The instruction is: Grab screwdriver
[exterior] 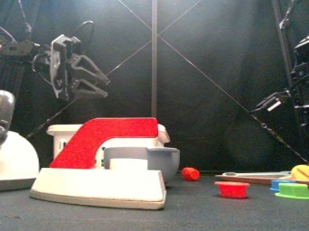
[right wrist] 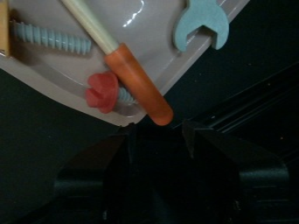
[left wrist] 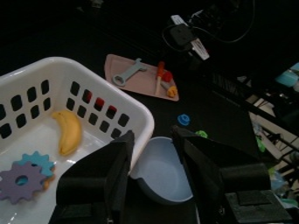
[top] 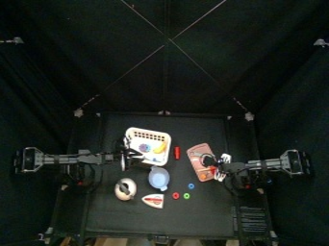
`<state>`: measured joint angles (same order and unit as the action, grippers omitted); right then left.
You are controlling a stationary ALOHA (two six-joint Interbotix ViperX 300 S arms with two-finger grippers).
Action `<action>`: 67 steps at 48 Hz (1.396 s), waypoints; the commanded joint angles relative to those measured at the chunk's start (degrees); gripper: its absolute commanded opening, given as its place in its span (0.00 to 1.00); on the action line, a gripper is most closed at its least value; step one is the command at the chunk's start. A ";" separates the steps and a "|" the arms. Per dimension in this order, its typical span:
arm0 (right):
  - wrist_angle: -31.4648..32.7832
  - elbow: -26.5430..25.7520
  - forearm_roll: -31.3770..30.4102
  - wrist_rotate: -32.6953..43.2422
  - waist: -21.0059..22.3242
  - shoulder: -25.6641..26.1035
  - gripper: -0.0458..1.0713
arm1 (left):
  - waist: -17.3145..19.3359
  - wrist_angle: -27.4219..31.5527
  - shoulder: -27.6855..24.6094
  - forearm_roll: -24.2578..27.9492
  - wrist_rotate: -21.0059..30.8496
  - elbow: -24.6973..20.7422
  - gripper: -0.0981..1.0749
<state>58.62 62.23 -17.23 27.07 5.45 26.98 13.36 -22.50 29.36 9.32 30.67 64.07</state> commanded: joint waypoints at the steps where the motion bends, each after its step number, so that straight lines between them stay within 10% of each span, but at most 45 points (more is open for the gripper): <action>1: -2.20 -0.88 0.09 -0.09 1.05 -0.70 0.78 | 0.09 -0.53 0.18 0.00 -0.09 -0.53 0.76; 46: -8.44 0.97 -0.44 -0.70 3.96 -7.12 0.77 | 0.09 -0.62 0.18 0.00 -0.09 -0.35 0.76; 67: -9.14 1.05 0.18 -0.70 4.57 -7.47 0.58 | 0.09 -0.62 0.18 0.00 -0.09 -0.35 0.76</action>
<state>49.39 63.28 -17.49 26.19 9.40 20.21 13.36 -22.50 29.36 9.32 30.67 64.25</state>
